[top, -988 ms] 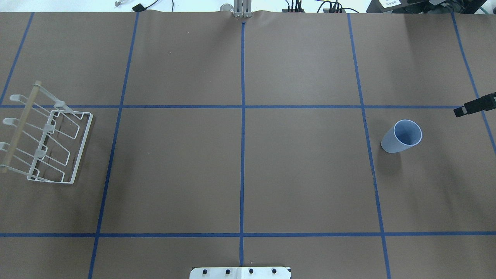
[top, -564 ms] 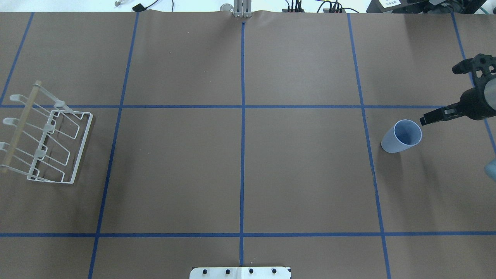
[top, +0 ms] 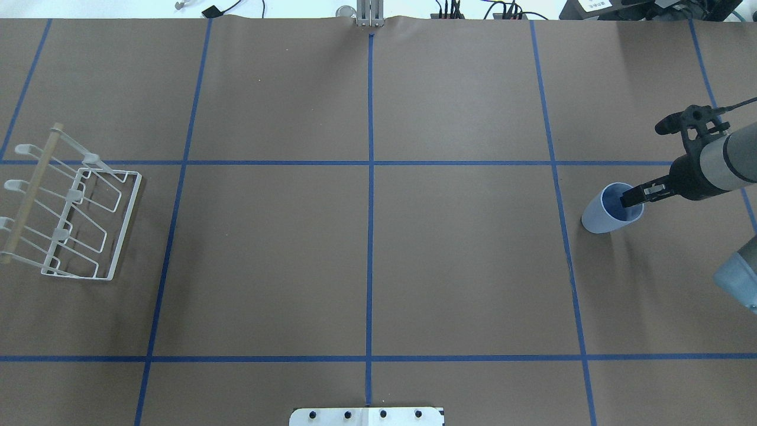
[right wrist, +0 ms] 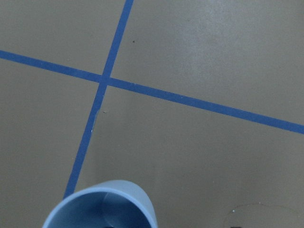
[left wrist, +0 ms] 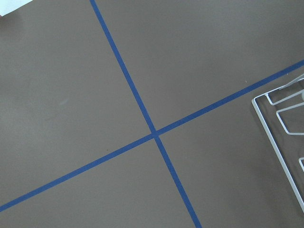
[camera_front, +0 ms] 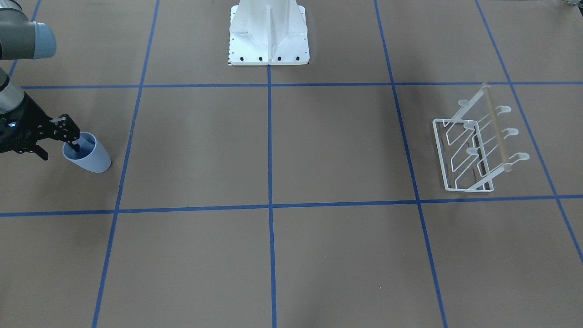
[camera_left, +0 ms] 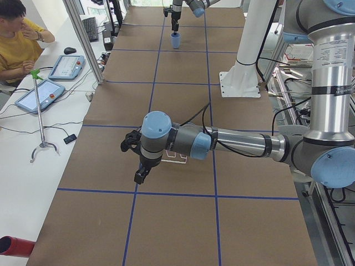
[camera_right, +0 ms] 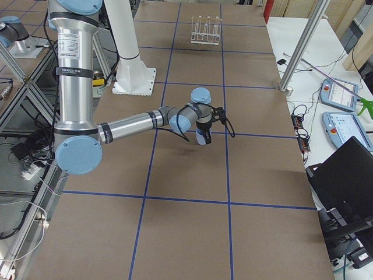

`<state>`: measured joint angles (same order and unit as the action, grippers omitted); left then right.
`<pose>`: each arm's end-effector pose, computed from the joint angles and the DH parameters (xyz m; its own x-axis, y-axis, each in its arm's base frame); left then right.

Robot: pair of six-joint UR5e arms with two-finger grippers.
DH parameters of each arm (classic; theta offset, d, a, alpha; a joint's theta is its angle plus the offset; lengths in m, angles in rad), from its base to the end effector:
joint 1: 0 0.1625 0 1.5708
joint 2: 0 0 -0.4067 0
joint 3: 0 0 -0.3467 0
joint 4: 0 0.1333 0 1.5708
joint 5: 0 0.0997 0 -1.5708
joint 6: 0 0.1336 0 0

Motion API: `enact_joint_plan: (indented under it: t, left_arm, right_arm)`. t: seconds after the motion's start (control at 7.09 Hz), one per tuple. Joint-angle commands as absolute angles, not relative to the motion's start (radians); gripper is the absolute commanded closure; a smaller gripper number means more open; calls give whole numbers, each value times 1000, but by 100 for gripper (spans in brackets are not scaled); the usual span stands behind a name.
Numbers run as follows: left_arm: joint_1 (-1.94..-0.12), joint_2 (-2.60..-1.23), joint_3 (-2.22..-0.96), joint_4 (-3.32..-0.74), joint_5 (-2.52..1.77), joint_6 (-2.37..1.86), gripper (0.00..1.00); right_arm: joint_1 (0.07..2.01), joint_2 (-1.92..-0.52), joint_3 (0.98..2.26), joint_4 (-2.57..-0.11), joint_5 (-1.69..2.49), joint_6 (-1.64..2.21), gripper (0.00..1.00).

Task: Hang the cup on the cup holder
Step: 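Reach the right gripper down into the light blue cup's rim and grasp it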

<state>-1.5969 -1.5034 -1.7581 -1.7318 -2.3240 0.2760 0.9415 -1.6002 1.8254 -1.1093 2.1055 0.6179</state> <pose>-0.0534 -0.4384 0.5928 0.7132 0.4258 -0.5567 -0.1760 0.8777 0.4458 -0.2274 -0.4232 0.5173 0.6757 -0.2635 0.6885 0.0782 0.9543 0.2885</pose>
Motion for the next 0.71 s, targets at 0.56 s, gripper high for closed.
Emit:
enact_joint_plan:
  t: [0.56]
  left_arm:
    - [-1597, -1503, -1769, -1819, -2324, 270, 2]
  right_arm:
    - [1007, -1585, 1876, -1104, 2215, 647, 100]
